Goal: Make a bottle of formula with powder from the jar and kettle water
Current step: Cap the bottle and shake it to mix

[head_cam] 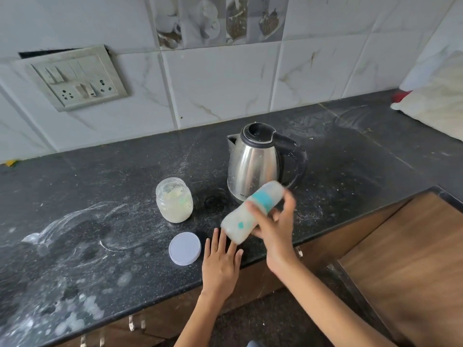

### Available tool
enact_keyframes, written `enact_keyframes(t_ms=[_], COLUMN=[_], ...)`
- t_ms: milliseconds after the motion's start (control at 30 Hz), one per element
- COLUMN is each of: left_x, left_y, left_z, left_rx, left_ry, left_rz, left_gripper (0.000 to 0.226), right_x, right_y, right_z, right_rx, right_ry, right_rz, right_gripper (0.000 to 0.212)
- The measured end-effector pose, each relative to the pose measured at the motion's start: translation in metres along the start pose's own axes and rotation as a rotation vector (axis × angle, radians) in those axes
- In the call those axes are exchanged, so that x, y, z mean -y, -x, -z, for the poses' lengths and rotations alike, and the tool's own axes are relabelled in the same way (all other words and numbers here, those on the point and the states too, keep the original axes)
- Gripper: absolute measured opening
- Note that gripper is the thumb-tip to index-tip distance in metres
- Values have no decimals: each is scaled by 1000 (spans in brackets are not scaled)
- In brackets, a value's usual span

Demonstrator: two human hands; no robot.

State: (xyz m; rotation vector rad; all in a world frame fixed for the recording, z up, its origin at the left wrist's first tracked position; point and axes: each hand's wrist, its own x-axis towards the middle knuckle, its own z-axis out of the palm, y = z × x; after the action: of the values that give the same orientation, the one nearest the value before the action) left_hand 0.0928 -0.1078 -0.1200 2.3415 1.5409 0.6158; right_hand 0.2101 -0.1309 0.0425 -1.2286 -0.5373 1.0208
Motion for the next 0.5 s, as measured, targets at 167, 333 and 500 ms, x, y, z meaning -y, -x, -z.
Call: enact_keyframes(t_ms=[167, 333, 500], left_x=[28, 3, 0], left_y=[11, -1, 0], left_z=[-32, 1, 5], left_rx=[109, -20, 33], left_ry=[253, 37, -105], left_rz=[172, -88, -66], left_gripper=[65, 48, 56], right_x=[-15, -6, -6], right_y=[22, 7, -2], right_z=[-5, -1, 5], right_rx=[161, 130, 94], right_ry=[45, -253, -227], right_rz=[-337, -576, -616], right_gripper=[74, 27, 20])
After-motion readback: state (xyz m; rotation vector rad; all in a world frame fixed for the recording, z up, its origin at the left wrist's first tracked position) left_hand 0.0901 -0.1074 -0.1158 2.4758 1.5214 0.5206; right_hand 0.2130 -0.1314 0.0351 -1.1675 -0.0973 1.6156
